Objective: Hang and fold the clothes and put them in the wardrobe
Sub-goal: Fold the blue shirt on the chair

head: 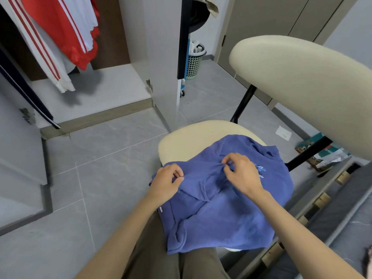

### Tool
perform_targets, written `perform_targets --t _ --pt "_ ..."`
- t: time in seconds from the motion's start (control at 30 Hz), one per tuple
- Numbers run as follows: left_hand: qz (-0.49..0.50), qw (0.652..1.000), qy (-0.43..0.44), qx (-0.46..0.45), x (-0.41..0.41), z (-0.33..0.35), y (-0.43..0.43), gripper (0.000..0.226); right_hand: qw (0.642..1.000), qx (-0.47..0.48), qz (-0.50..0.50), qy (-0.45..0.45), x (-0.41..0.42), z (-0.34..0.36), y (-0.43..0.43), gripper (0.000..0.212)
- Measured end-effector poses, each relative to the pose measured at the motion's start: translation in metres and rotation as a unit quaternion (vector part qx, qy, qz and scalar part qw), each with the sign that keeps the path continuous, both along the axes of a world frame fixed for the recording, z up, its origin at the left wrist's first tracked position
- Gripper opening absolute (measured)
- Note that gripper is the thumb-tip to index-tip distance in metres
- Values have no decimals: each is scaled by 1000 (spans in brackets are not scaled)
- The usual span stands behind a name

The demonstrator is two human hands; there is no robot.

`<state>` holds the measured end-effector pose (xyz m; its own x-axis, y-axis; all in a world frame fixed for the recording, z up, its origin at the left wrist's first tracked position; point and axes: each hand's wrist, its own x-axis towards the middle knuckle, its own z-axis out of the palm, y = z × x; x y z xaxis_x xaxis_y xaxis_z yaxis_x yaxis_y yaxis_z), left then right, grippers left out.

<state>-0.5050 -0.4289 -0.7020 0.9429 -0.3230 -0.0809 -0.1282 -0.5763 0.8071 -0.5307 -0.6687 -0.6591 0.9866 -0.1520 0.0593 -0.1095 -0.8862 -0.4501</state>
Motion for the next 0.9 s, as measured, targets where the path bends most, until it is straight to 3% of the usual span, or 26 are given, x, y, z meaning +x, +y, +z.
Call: perform_targets --t 0.07,0.17,0.23,0.4,0.57,0.67,0.8,0.9 --pt "-26 998 59 -16 -4 6 3 22 1000 -17 -17 2 -6 1 1 11" --pt "-79 987 110 85 -9 9 4 20 996 -61 -33 62 -11 -4 0 21" --pt "-62 989 68 114 -9 12 2 21 996 -23 -58 70 -10 -8 0 25" --pt "33 998 14 61 0 16 -3 18 982 126 -114 77 16 -18 5 23" --pt "25 992 3 121 28 5 -7 37 942 221 -191 166 61 -26 16 57" --pt "-7 982 11 188 42 -1 -13 44 936 229 -183 195 78 -35 21 57" --pt "-23 973 -17 228 57 -7 -19 40 940 296 -154 75 97 -33 22 34" --pt "6 974 -44 223 66 -9 -20 34 921 335 -197 -31 112 -26 13 18"
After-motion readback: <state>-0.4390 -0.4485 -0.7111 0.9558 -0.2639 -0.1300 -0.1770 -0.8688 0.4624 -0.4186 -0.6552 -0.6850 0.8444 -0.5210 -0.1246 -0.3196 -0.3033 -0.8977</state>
